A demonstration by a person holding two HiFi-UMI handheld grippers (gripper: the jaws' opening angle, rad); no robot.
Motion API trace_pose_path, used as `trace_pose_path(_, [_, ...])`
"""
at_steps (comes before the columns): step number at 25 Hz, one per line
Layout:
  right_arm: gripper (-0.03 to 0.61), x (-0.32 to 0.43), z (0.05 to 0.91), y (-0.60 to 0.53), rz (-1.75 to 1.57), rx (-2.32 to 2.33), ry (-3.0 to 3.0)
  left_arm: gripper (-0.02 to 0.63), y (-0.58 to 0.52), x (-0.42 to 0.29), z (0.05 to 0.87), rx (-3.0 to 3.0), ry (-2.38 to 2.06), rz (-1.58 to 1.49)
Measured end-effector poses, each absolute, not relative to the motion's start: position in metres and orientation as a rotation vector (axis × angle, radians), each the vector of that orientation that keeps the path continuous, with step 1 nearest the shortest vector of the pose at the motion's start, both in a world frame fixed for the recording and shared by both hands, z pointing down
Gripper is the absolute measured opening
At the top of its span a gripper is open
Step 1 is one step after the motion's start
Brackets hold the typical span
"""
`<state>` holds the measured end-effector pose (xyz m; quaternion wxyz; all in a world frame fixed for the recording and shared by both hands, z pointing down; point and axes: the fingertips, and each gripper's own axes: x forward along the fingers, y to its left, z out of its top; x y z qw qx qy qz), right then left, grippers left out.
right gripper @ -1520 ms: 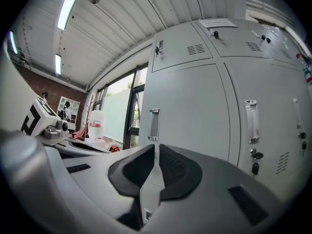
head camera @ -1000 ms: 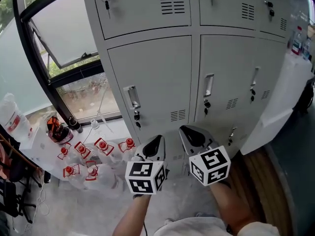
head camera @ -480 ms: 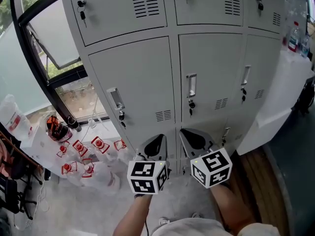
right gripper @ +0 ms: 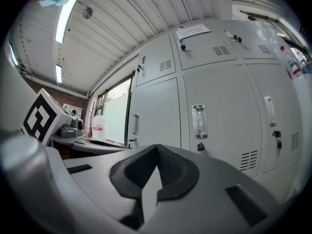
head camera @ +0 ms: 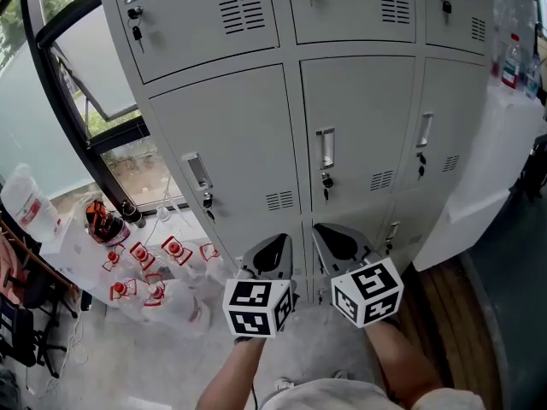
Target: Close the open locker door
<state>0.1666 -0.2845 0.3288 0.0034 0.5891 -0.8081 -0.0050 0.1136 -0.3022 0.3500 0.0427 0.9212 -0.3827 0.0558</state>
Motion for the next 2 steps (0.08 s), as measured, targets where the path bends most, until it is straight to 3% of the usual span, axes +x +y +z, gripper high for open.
trace_pose_path(2, [0.006,0.1682,0.329,-0.2839,-0.016,1.844,-2.536,0.008,-0.3007,0.1162,0.3508,2.819,-1.168,0.174])
